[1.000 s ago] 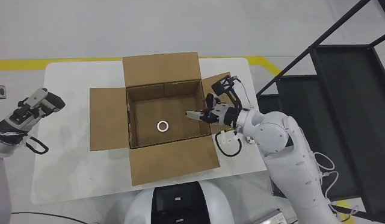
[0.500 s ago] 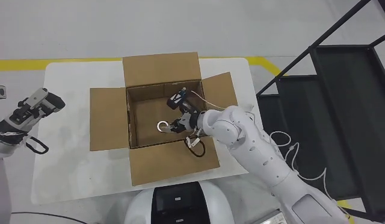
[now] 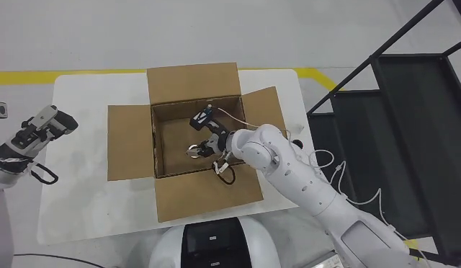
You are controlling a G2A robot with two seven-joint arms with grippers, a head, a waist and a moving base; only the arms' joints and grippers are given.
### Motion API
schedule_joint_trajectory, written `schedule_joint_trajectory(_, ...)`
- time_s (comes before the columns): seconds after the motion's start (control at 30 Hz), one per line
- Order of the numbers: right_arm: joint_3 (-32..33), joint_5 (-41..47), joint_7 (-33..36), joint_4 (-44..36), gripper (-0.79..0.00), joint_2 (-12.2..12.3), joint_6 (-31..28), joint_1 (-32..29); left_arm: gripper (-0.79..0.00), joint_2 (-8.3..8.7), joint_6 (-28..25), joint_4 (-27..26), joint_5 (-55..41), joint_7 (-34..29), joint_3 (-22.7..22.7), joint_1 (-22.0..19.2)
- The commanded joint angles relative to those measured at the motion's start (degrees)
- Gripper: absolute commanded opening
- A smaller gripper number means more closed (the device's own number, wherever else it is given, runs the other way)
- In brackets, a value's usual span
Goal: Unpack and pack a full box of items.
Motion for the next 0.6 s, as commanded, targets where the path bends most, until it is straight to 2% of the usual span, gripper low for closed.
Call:
schedule_joint_trajectory(0.0,0.0,0.0,0.0,0.0,0.000,0.0,0.0,0.0,0.000,0.00,0.0,0.0,0.0,0.0,0.0,0.0)
schedule_joint_trajectory(0.13,-0.3,-0.5,-0.6,0.3,0.000,0.0,-0.4,-0.1,0.000,0.00,0.0,0.0,0.0,0.0,0.0,0.0)
schedule_joint_trajectory(0.2,-2.0,-2.0,1.7,1.5,0.000,-0.4,-0.7,1.7,0.000,0.00,0.0,0.0,0.0,0.0,0.0,0.0)
schedule_joint_trajectory(0.27,-4.3,-2.3,3.9,3.1,0.000,-1.3,-1.1,4.5,0.000,0.00,0.0,0.0,0.0,0.0,0.0,0.0)
schedule_joint_trajectory(0.57,-13.1,-3.2,5.8,16.2,0.000,-6.0,1.1,15.0,0.000,0.00,0.0,0.0,0.0,0.0,0.0,0.0)
